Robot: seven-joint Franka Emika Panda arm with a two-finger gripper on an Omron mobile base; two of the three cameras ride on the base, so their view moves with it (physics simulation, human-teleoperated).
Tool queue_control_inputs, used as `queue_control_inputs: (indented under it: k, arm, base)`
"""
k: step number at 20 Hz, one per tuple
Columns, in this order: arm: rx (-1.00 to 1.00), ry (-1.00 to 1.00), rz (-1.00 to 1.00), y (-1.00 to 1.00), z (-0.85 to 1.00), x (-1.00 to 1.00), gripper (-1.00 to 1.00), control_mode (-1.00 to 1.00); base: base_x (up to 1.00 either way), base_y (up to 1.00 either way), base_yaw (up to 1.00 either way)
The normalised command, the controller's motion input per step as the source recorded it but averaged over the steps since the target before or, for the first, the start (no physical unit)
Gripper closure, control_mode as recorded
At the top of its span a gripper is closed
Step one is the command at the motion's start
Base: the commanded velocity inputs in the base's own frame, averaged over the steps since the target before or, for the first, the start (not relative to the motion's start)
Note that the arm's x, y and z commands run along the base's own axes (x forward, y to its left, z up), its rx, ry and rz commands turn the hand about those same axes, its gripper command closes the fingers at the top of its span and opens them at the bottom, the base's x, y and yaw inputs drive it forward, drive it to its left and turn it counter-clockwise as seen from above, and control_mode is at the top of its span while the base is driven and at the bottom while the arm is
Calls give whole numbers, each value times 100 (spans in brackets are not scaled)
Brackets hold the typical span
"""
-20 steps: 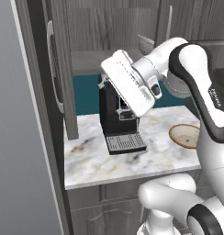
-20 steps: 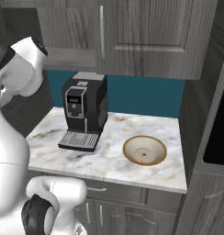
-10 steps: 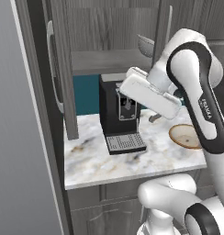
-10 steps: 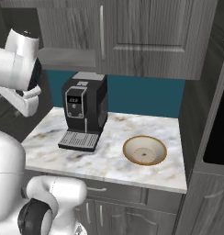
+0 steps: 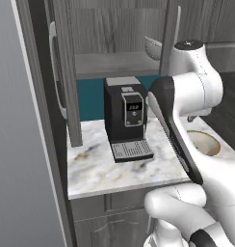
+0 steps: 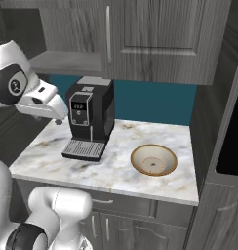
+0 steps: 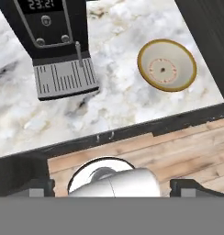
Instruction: Open the cabinet and setup a tea strainer by placing it in the bowl upright.
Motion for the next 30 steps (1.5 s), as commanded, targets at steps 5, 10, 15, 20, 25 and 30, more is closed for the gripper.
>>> queue_control_inputs:
  k: [5, 10, 15, 20, 25, 30]
  arm:
    - [1, -27, 0, -85, 63, 45, -100, -100]
    - [4, -31, 0, -63, 93, 23, -100, -100]
    - [2, -22, 2, -25, 95, 28, -100, -100]
    - [2, -31, 14, -1, 82, 6, -100, -100]
    - [0, -23, 11, 0, 35, 5, -100, -100]
    - [0, 0, 0, 0, -5, 13, -100, -100]
  base:
    - [0, 0, 0]
    - [0, 0, 0]
    - [0, 0, 0]
    - [0, 0, 0]
    - [0, 0, 0]
    - [0, 0, 0]
